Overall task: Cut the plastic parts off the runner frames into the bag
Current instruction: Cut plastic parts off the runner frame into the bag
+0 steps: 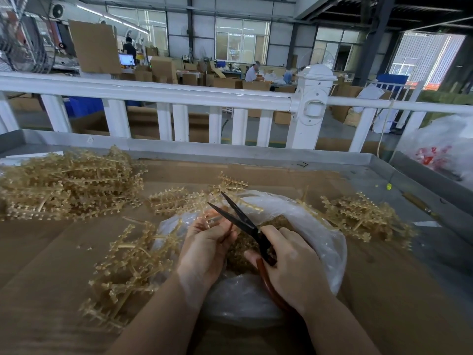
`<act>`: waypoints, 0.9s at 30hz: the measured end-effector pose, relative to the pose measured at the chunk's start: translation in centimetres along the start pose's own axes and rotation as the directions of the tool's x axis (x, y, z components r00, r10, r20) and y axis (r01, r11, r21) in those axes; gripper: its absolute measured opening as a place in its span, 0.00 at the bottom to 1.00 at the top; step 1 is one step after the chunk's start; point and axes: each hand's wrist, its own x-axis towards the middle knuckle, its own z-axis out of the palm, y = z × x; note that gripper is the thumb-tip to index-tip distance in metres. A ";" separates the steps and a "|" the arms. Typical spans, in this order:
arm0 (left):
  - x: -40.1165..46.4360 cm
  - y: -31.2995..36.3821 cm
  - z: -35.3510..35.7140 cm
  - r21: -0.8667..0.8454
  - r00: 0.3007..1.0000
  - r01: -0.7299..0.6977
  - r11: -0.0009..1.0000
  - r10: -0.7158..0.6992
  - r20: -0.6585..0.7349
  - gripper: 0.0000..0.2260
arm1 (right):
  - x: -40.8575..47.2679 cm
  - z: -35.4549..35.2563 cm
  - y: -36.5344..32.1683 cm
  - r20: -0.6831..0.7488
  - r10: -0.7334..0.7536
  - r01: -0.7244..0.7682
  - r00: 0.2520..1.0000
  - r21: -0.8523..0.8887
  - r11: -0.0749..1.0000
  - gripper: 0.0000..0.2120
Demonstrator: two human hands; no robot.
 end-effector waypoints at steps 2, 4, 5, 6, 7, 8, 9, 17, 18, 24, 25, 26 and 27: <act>0.0 0.0 0.0 0.017 1.000 -0.001 1.000 0.001 0.025 0.10 | 0.0 0.1 0.0 -0.018 0.007 -0.007 1.000 -0.010 1.000 0.17; 0.0 -0.1 -0.1 0.042 0.999 -0.011 0.999 0.009 0.052 0.10 | 0.0 0.1 -0.1 -0.035 0.014 -0.015 0.999 -0.012 1.000 0.16; 0.1 -0.2 -0.1 0.058 0.998 -0.019 0.998 0.016 0.063 0.10 | 0.0 0.1 -0.1 -0.037 0.017 -0.017 0.999 -0.009 1.000 0.15; 0.2 -0.3 -0.1 0.077 0.997 -0.030 0.997 0.024 0.074 0.09 | 0.0 0.1 0.0 -0.038 0.017 -0.017 0.999 -0.007 1.000 0.15; 0.2 -0.4 -0.1 0.097 0.996 -0.042 0.994 0.034 0.088 0.09 | 0.1 0.1 0.0 -0.038 0.015 -0.016 0.999 -0.005 1.000 0.14; 0.3 -0.5 -0.2 0.111 0.994 -0.052 0.992 0.041 0.101 0.09 | 0.1 0.1 0.0 -0.039 0.014 -0.014 0.999 -0.003 1.000 0.14; 0.4 -0.6 -0.2 0.117 0.993 -0.058 0.991 0.045 0.110 0.09 | 0.1 0.1 0.0 -0.039 0.014 -0.014 0.999 -0.001 1.000 0.14; 0.9 -0.7 -0.7 0.114 0.988 -0.055 0.992 0.037 0.153 0.11 | 0.1 0.0 -0.1 -0.048 0.004 -0.003 0.999 0.014 1.000 0.13; 0.9 -0.7 -0.8 0.114 0.987 -0.054 0.992 0.035 0.159 0.12 | 0.1 0.0 -0.1 -0.050 0.003 -0.002 0.999 0.015 1.000 0.13; 0.6 -0.6 -0.5 0.108 0.983 -0.034 0.994 0.014 0.181 0.14 | 0.0 -0.2 -0.1 -0.075 0.033 -0.029 0.997 0.053 0.998 0.13; 0.6 -0.5 -0.5 0.106 0.983 -0.027 0.994 0.008 0.183 0.15 | 0.0 -0.2 -0.1 -0.075 0.037 -0.033 0.997 0.054 0.998 0.12; 0.7 -0.5 -0.5 0.099 0.984 -0.020 0.995 0.002 0.180 0.17 | 0.0 -0.2 -0.1 -0.075 0.038 -0.034 0.996 0.048 0.998 0.12; 0.8 -0.4 -0.6 0.089 0.985 -0.010 0.996 -0.006 0.174 0.19 | 0.0 -0.1 -0.1 -0.076 0.037 -0.034 0.996 0.036 0.999 0.12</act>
